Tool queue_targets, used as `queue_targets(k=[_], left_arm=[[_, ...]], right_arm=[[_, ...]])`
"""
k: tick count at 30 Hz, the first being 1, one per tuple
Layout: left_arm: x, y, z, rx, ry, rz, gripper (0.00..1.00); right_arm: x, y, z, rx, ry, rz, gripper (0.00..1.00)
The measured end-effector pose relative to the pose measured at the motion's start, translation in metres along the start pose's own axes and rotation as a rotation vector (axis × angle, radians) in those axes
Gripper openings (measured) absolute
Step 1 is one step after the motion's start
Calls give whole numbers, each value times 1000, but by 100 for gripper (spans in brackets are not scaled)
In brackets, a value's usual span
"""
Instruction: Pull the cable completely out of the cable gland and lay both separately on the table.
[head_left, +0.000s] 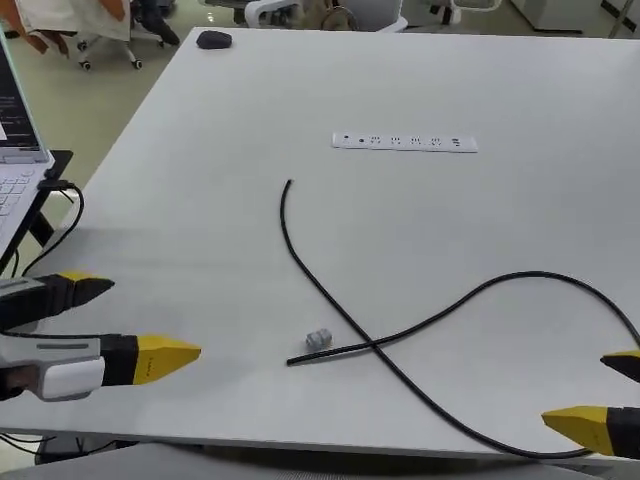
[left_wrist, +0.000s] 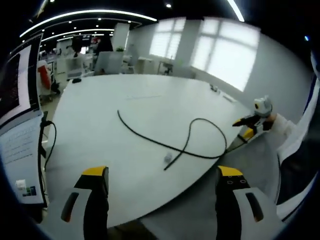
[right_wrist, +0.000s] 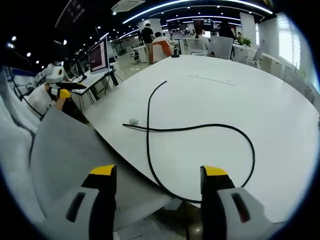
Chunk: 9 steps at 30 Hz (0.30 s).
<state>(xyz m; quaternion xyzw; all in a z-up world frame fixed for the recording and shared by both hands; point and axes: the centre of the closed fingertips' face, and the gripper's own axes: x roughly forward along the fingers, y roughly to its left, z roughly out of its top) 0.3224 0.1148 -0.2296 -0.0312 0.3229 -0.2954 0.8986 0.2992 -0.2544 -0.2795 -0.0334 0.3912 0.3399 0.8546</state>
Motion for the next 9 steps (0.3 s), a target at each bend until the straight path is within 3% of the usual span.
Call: queue_targets(k=[4, 9], left_arm=[[1, -1, 0, -33, -18, 3, 88], [3, -4, -1, -27, -9, -7, 88]], right_arm=[[-3, -3, 1, 9, -8, -12, 71], [-4, -3, 0, 11, -9, -17, 71]])
